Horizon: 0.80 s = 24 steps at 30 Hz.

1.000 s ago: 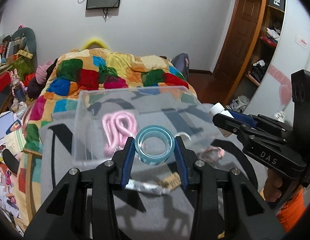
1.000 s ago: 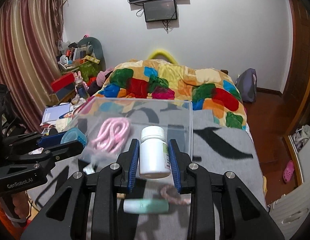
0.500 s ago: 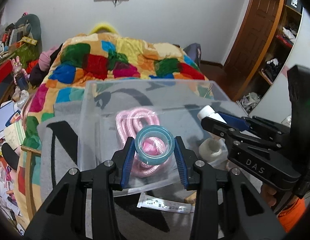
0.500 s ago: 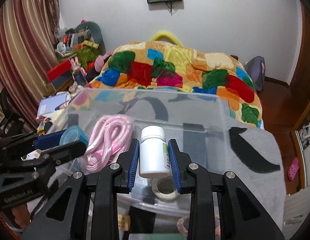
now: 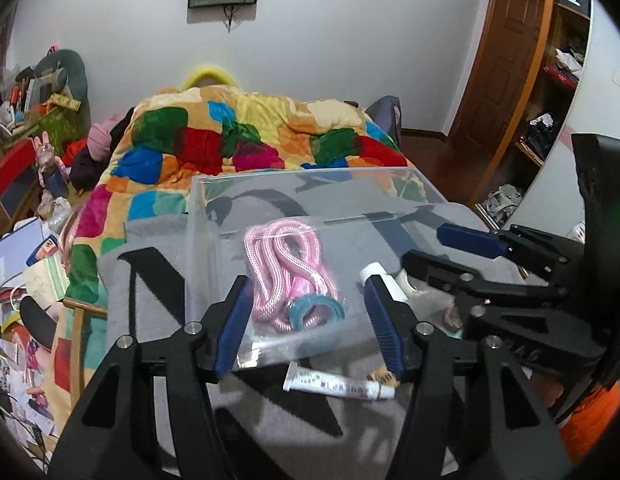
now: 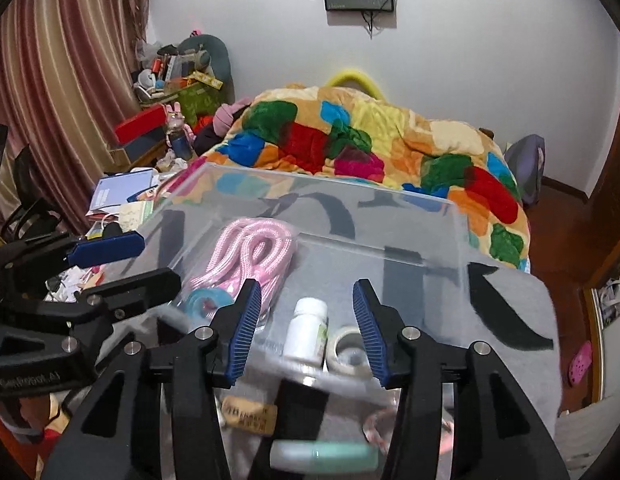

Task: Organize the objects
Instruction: 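Drop the blue tape roll with the left tool while the right drops the pill bottle, then carry the white ointment tube with the left tool while the right carries the green bottle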

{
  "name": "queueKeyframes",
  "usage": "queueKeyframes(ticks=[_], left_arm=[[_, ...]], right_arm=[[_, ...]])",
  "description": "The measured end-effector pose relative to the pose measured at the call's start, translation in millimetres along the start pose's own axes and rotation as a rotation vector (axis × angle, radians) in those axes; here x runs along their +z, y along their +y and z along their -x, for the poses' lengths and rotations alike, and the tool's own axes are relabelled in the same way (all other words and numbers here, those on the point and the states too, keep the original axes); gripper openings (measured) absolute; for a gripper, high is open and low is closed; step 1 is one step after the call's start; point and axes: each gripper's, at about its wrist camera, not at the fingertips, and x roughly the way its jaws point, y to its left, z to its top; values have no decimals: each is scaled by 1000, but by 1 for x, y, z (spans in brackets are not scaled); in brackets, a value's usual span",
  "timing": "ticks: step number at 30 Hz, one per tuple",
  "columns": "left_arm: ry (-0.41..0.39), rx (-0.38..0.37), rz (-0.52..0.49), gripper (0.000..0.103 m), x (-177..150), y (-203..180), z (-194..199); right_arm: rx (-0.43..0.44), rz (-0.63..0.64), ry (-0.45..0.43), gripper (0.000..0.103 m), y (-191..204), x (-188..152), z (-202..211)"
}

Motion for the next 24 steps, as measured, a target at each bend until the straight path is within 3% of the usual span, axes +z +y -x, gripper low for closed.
queueKeyframes(ticks=[7, 12, 16, 19, 24], left_arm=[[43, -12, -34, 59, -32, -5, 8], [133, -3, -67, 59, -62, -7, -10], [208, -41, -19, 59, -73, -6, -29], [208, -55, 33, 59, -67, -8, -34], [160, -37, 93, 69, -53, -15, -37]], right_arm=[[-9, 40, -13, 44, -3, -31, 34], [-17, 67, 46, 52, -9, -65, 40], [-20, 62, 109, 52, -15, -85, 28], [-17, 15, 132, 52, -22, -90, 21], [-7, -105, 129, 52, -32, -89, 17]])
